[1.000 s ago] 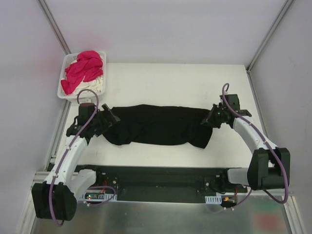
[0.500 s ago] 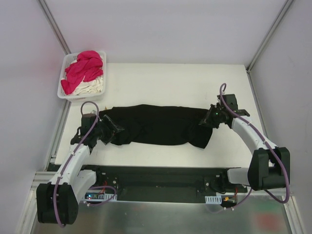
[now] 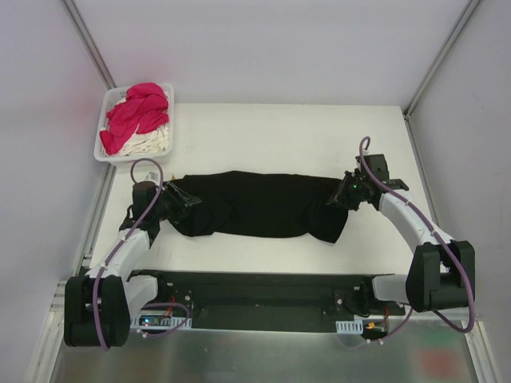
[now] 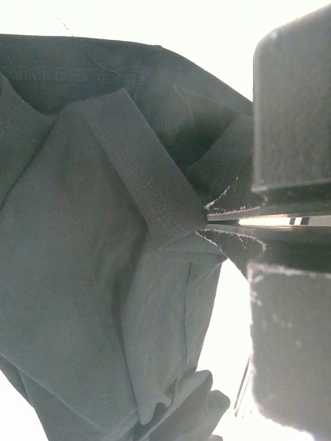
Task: Fold and stack the t-shirts
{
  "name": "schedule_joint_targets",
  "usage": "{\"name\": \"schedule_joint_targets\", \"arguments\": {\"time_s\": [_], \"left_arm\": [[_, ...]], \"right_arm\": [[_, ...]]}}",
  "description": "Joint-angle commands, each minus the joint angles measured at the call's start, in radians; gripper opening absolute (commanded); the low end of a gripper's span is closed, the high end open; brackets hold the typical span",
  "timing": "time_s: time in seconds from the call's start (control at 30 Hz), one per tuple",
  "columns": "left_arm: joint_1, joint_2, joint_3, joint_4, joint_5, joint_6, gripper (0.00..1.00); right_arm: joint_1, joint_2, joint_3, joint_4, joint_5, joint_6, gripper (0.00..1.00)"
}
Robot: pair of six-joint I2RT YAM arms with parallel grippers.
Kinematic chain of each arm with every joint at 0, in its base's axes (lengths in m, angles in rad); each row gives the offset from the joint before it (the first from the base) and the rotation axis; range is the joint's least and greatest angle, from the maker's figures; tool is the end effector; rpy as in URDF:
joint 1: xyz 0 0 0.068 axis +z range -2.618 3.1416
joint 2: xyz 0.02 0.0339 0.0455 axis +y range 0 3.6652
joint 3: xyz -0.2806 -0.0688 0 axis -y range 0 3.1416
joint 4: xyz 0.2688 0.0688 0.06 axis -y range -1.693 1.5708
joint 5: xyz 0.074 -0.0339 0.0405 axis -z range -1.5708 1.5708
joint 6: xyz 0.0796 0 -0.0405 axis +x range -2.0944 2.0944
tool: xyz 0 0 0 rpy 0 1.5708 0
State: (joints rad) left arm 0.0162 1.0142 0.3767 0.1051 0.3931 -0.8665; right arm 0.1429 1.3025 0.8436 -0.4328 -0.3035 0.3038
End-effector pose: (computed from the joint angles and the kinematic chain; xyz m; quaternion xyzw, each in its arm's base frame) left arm 0.2510 -0.0264 0.1651 -0.2761 0.8113 -0.3552 0.3734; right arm 0.3009 0.0673 0.2021 0.0247 0.9331 0.2119 0.2895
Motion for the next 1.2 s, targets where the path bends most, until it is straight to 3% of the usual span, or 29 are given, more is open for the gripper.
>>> {"name": "schedule_joint_targets", "arguments": {"time_s": [0.0, 0.03, 0.07, 0.1, 0.23, 0.37, 0.5, 0.63, 0.77, 1.0, 1.07, 1.17], "left_arm": [[0.013, 0.006, 0.005, 0.123, 0.03, 0.015, 0.38], [0.011, 0.02, 0.007, 0.133, 0.035, 0.015, 0.31], [0.011, 0.024, 0.008, 0.142, 0.053, 0.017, 0.04], [0.011, 0.029, 0.013, 0.143, 0.058, 0.02, 0.0], [0.013, -0.005, 0.059, 0.079, 0.055, 0.072, 0.0], [0.013, -0.048, 0.274, -0.1, -0.002, 0.234, 0.0], [0.014, -0.051, 0.503, -0.192, -0.026, 0.427, 0.0], [0.013, 0.05, 0.782, -0.197, 0.001, 0.555, 0.0], [0.013, 0.182, 1.156, -0.197, 0.019, 0.653, 0.0], [0.013, 0.401, 1.654, -0.182, 0.11, 0.689, 0.0], [0.013, 0.467, 1.791, -0.168, 0.136, 0.672, 0.0], [0.014, 0.561, 1.965, -0.13, 0.173, 0.612, 0.0]], "right_arm": [[0.006, -0.023, 0.017, -0.015, 0.01, 0.004, 0.01], [0.009, -0.02, 0.017, -0.015, 0.012, 0.004, 0.01], [0.007, -0.016, 0.02, -0.015, 0.01, 0.006, 0.01], [0.007, -0.014, 0.022, -0.014, 0.012, 0.008, 0.01], [0.007, -0.008, 0.043, -0.012, 0.015, 0.015, 0.01], [0.004, -0.016, 0.124, -0.02, -0.003, 0.026, 0.01], [-0.011, -0.013, 0.311, -0.038, -0.016, 0.024, 0.01], [-0.063, 0.053, 0.659, -0.049, -0.04, 0.011, 0.01], [-0.141, 0.173, 0.98, -0.049, -0.1, -0.006, 0.01], [-0.249, 0.395, 1.556, -0.04, -0.201, 0.004, 0.01], [-0.288, 0.425, 1.611, 0.02, -0.224, 0.033, 0.01], [-0.36, 0.435, 1.58, 0.211, -0.282, 0.234, 0.01]]}}
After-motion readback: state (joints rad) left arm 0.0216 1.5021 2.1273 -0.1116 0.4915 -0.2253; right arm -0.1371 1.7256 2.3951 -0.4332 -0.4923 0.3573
